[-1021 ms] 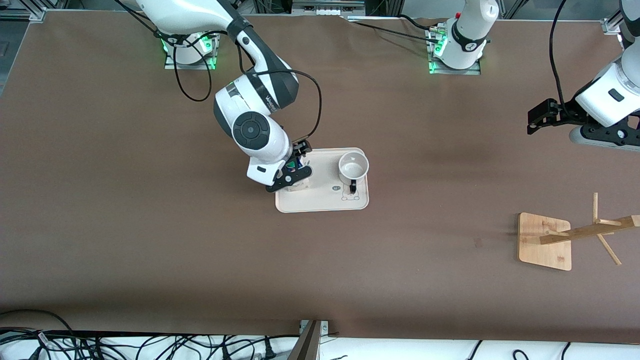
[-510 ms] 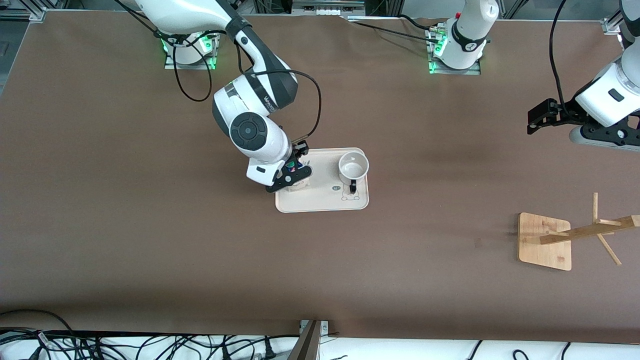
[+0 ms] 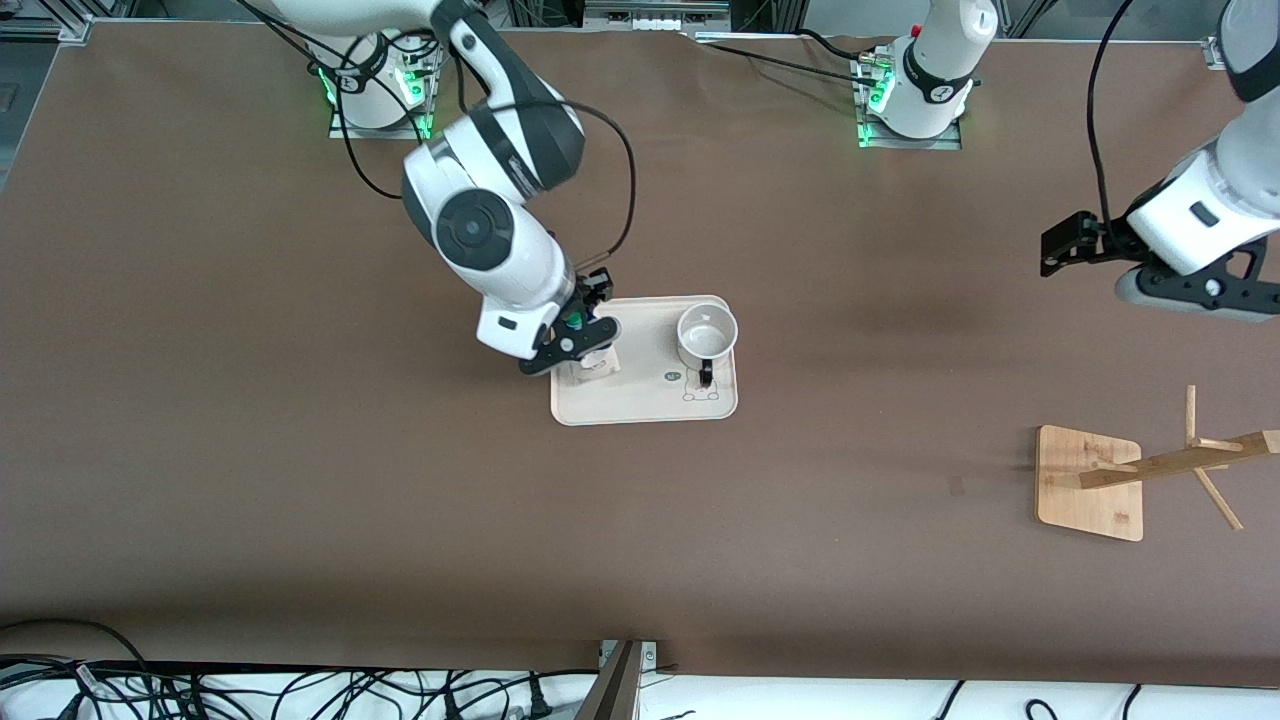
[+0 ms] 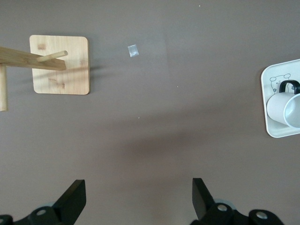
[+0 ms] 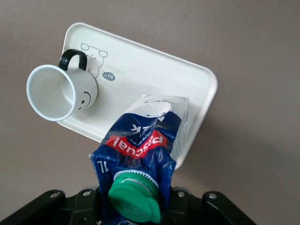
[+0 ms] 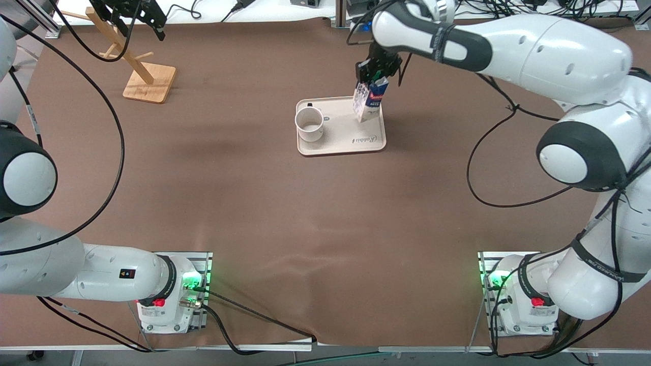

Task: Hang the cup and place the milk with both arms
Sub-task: 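Carry the carton aside with the right gripper while the left gripper grasps the mug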

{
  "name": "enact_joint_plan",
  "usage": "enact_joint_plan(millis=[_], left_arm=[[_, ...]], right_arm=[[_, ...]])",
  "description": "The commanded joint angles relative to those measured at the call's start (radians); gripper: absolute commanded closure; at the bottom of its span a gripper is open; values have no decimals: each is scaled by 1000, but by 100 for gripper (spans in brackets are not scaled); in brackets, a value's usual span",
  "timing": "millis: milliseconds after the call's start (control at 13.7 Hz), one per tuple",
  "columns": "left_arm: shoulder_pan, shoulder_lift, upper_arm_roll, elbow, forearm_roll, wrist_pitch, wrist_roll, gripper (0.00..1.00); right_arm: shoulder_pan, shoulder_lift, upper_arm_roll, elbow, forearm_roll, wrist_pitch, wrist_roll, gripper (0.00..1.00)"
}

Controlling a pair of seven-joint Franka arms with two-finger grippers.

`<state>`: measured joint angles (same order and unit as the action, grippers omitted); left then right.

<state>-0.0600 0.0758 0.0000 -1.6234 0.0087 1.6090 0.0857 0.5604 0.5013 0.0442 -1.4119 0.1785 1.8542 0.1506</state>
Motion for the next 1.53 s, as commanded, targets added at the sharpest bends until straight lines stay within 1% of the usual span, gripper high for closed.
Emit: enact_joint_plan(millis=[0, 73, 219, 365, 583, 656, 729, 802, 948, 1021, 1094, 1240, 1312, 1458], left_arm=[[-17, 51, 0, 60, 10, -40, 20, 0], [-29, 74, 2, 77, 4, -56, 26, 0], [-55, 81, 2, 80, -48, -52, -3, 0], [-124, 85, 2, 76, -58, -38, -143, 0], [-239, 175, 2, 80, -55, -35, -182, 0], [-286, 202, 3, 83, -55, -29, -191, 0], [-329, 237, 2, 85, -53, -12, -211, 0], [-366, 272, 2, 85, -59, 26, -254, 0], [-461, 329, 3, 83, -47, 159, -375, 0], [-507, 367, 3, 85, -42, 213, -438, 0], [-552, 407, 5, 83, -41, 280, -496, 0], [-619, 487, 5, 80, 6, 403, -637, 0], [-644, 516, 5, 80, 20, 460, -720, 0], [-670, 564, 5, 80, 24, 555, -831, 0]], right_arm=[[-17, -96, -76, -13, 15, -94, -29, 66], [-17, -122, -116, -13, 12, -127, -28, 66], [-17, -153, -202, -13, 7, -183, -26, 66], [-17, -178, -303, -13, 15, -228, -35, 66], [-19, -187, -472, -13, 28, -293, -173, 66], [-25, -185, -521, -13, 54, -296, -212, 66], [-43, -179, -550, -13, 74, -296, -239, 66], [-66, -175, -555, -13, 73, -302, -249, 66], [-123, -159, -555, -16, 73, -352, -250, 66], [-157, -152, -554, -21, 72, -369, -285, 66], [-187, -123, -554, -28, 76, -366, -342, 66], [-221, -96, -554, -33, 78, -362, -402, 66], [-223, -90, -554, -44, 78, -348, -404, 66], [-217, -90, -550, -114, 78, -253, -404, 66]])
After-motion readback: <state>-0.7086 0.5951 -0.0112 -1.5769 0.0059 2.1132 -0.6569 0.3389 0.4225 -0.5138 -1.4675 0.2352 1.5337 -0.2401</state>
